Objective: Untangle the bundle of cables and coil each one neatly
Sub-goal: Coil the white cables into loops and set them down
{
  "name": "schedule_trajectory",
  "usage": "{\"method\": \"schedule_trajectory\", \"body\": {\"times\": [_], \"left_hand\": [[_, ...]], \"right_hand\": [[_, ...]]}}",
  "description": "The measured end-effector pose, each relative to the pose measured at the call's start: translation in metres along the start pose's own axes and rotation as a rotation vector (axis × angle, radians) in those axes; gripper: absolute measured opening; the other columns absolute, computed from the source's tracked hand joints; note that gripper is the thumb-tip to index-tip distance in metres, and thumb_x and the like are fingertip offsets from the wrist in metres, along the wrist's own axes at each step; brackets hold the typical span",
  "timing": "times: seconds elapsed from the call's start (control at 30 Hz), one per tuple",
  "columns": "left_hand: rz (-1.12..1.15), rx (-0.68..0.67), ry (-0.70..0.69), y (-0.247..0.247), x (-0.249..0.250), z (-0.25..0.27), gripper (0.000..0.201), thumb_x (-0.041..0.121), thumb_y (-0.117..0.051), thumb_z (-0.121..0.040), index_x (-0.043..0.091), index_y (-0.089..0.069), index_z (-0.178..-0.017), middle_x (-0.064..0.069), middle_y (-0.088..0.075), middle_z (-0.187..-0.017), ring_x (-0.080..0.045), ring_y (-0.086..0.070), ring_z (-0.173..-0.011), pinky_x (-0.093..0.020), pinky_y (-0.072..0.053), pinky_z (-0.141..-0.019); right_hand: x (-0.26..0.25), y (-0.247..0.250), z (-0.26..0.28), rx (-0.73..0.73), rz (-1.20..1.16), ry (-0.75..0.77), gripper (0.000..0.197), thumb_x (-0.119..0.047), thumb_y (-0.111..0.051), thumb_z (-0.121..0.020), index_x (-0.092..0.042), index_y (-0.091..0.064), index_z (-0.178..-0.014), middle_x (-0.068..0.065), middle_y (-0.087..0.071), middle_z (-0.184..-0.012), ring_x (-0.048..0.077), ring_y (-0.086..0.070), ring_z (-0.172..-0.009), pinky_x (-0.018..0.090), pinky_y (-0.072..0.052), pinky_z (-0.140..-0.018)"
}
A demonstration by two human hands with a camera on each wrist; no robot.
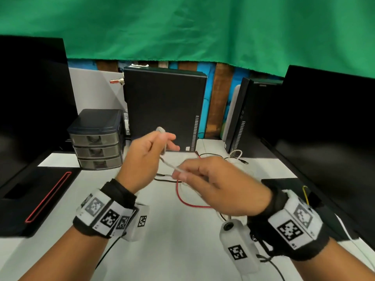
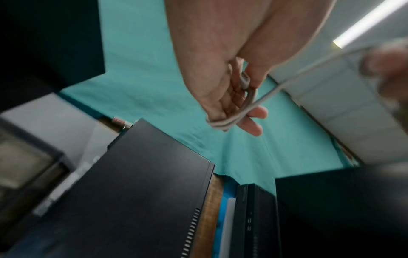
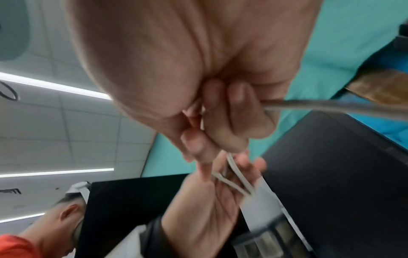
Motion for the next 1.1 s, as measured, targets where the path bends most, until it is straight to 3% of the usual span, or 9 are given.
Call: {"method": "schedule_trajectory", "body": {"times": [0.13, 0.23, 0.33, 0.5, 0.63, 0.77, 0.9, 1.0, 1.1], "left_hand": [[-0.01, -0.269, -0.002, -0.016, 0.009, 0.012, 0.051, 0.038, -0.035, -0.105, 0.009, -0.074, -0.089, 0.001, -0.075, -0.087, -0.015, -0.068, -0.086, -0.032, -0.051, -0.08], [0.239, -0.411, 0.107, -0.015, 0.026, 0.015, 0.05, 0.038, -0.033, -0.105, 0.01, -0.074, -0.096, -0.01, -0.073, -0.075, -0.026, -0.071, -0.08, -0.035, -0.054, -0.09], [0.492, -0.494, 0.167, -0.007, 0.033, 0.014, 0.047, 0.033, -0.035, -0.101, 0.01, -0.075, -0.094, -0.006, -0.061, -0.064, -0.024, -0.065, -0.065, -0.039, -0.056, -0.089], [0.8, -0.277, 0.218, -0.002, 0.03, 0.006, 0.041, 0.029, -0.035, -0.105, 0.007, -0.066, -0.09, -0.003, -0.05, -0.068, -0.019, -0.058, -0.067, -0.04, -0.053, -0.097], [0.457, -0.101, 0.16, 0.004, 0.011, 0.0, 0.038, 0.037, -0.039, -0.101, 0.012, -0.068, -0.099, -0.001, -0.066, -0.078, -0.027, -0.068, -0.087, -0.048, -0.046, -0.102], [0.078, -0.198, 0.039, -0.004, 0.006, 0.007, 0.042, 0.05, -0.04, -0.097, 0.025, -0.073, -0.09, -0.001, -0.073, -0.079, -0.027, -0.066, -0.082, -0.045, -0.051, -0.083], [0.231, -0.457, 0.107, -0.02, 0.025, 0.017, 0.05, 0.041, -0.036, -0.102, 0.018, -0.072, -0.077, -0.007, -0.063, -0.059, -0.022, -0.06, -0.062, -0.031, -0.052, -0.069], [0.639, -0.515, 0.267, -0.023, 0.039, 0.022, 0.056, 0.039, -0.034, -0.102, 0.009, -0.068, -0.069, -0.006, -0.047, -0.051, -0.019, -0.049, -0.047, -0.026, -0.053, -0.065], [0.821, -0.529, 0.332, -0.022, 0.039, 0.022, 0.051, 0.04, -0.04, -0.099, 0.007, -0.064, -0.069, -0.002, -0.043, -0.053, -0.013, -0.046, -0.044, -0.032, -0.051, -0.068]], "right_hand": [[0.009, 0.036, -0.015, 0.262, -0.062, -0.015, 0.02, -0.019, -0.057, -0.1, -0.013, -0.074, -0.093, -0.018, -0.062, -0.071, 0.001, -0.059, -0.069, 0.016, -0.044, -0.063], [0.039, 0.046, -0.027, 0.408, -0.117, -0.062, 0.013, -0.018, -0.065, -0.095, -0.014, -0.076, -0.089, -0.011, -0.066, -0.072, 0.001, -0.06, -0.068, 0.02, -0.048, -0.066], [0.063, 0.032, -0.029, 0.428, -0.237, -0.102, 0.01, -0.019, -0.068, -0.094, -0.021, -0.077, -0.091, -0.01, -0.069, -0.074, -0.001, -0.061, -0.07, 0.017, -0.049, -0.07], [0.064, -0.043, -0.01, 0.169, -0.293, -0.221, 0.029, -0.02, -0.056, -0.102, -0.033, -0.074, -0.083, -0.015, -0.053, -0.053, 0.0, -0.047, -0.05, 0.015, -0.04, -0.056], [0.034, -0.074, 0.016, -0.027, -0.237, -0.142, 0.023, -0.02, -0.048, -0.105, -0.02, -0.071, -0.108, -0.031, -0.052, -0.055, -0.004, -0.054, -0.058, 0.011, -0.038, -0.062], [0.005, -0.034, 0.021, 0.053, -0.059, -0.005, 0.023, -0.025, -0.047, -0.105, -0.012, -0.065, -0.1, -0.013, -0.049, -0.061, 0.007, -0.048, -0.059, 0.025, -0.037, -0.06], [0.016, 0.012, 0.009, 0.41, -0.017, 0.036, 0.02, -0.018, -0.055, -0.101, -0.015, -0.072, -0.09, -0.011, -0.064, -0.079, 0.012, -0.062, -0.079, 0.026, -0.049, -0.071], [0.034, 0.003, 0.005, 0.475, -0.39, -0.123, 0.019, -0.016, -0.057, -0.1, -0.006, -0.073, -0.097, 0.001, -0.073, -0.095, 0.017, -0.069, -0.088, 0.029, -0.055, -0.073], [0.034, -0.022, 0.012, 0.424, -0.814, -0.238, 0.027, -0.02, -0.052, -0.103, 0.001, -0.069, -0.104, 0.023, -0.073, -0.099, 0.037, -0.07, -0.087, 0.04, -0.058, -0.071]]}}
Point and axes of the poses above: each hand's wrist, its own z-axis away from the middle knuckle, its own y-axis out of the back of the hand, x = y × z, the point moved 1 cm from there along -z, towards the middle knuckle
